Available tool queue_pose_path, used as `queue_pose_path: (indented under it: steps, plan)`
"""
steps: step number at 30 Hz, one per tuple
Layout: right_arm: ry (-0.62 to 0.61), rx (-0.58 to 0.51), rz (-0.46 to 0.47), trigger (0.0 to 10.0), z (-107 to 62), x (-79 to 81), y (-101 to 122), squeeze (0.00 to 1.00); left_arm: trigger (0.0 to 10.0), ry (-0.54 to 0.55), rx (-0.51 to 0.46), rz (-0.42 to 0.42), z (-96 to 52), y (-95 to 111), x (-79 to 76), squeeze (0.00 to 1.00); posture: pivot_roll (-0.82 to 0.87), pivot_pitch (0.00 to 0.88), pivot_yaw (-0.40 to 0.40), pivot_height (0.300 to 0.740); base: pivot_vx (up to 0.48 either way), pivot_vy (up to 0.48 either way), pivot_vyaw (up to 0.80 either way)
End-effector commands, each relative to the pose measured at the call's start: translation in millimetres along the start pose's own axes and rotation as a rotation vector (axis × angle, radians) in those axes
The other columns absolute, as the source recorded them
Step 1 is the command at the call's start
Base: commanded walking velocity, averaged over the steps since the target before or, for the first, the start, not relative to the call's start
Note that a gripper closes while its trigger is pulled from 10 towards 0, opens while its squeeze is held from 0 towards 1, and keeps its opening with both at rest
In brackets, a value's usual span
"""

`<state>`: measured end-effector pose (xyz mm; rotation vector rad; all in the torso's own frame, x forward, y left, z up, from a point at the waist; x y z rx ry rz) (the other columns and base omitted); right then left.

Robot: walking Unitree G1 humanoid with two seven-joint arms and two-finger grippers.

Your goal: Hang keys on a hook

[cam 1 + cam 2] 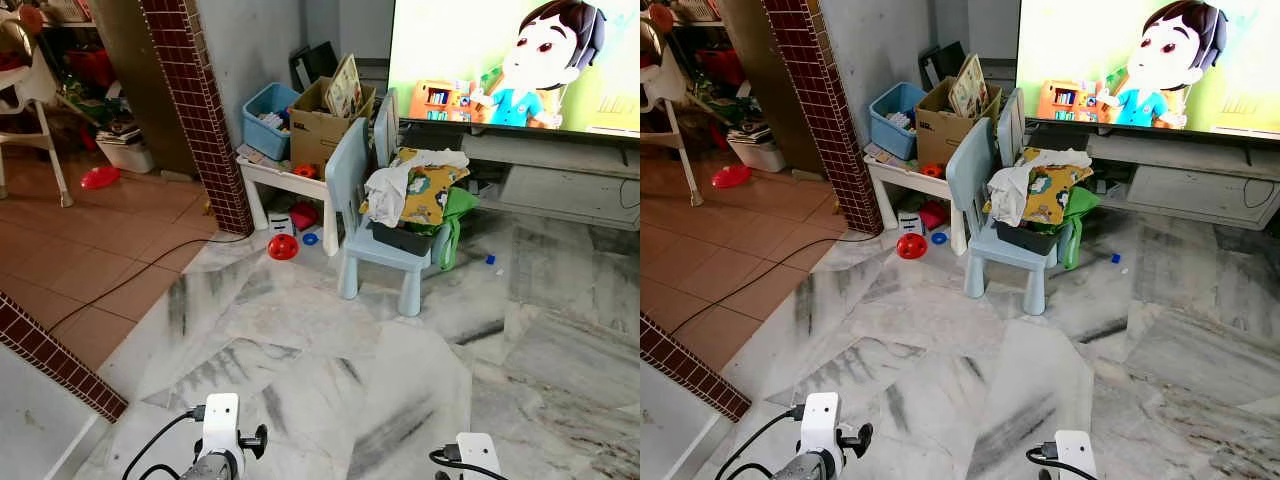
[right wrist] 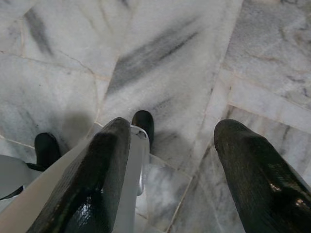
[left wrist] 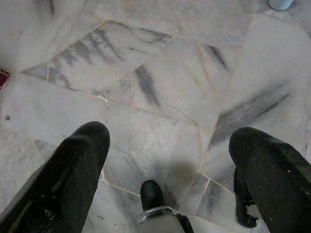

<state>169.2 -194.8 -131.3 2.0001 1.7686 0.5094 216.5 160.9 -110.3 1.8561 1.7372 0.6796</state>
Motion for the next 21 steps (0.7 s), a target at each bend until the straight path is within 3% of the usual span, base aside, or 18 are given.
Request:
queue_pose_path:
  steps: [1,21]
  plan:
    - [-0.008,0.013,-0.005,10.0,0.1,-0.6,-1.4,0.0,10.0,0.018,0.013,0.009,-0.7,-2.7,5.6,0.0,-0.07,0.0,0.05,0.74,0.0,0.0,0.0]
    - [-0.01,0.054,-0.016,10.0,-0.2,-0.8,-7.2,0.0,10.0,0.016,0.013,0.01,-0.8,-2.7,5.8,0.0,-0.07,0.0,0.051,0.74,0.0,0.0,0.0]
Point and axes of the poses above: a point about 5 cm out from each wrist's last joint towards the gripper, its own z axis pointing out of the wrist towards the gripper, its own y axis along the axis of the wrist's last joint, x = y × z, the point moved 4 cm from there along z, pointing out of the wrist towards the gripper, and after that the axes turned 6 degrees about z, right-handed, at the moved point
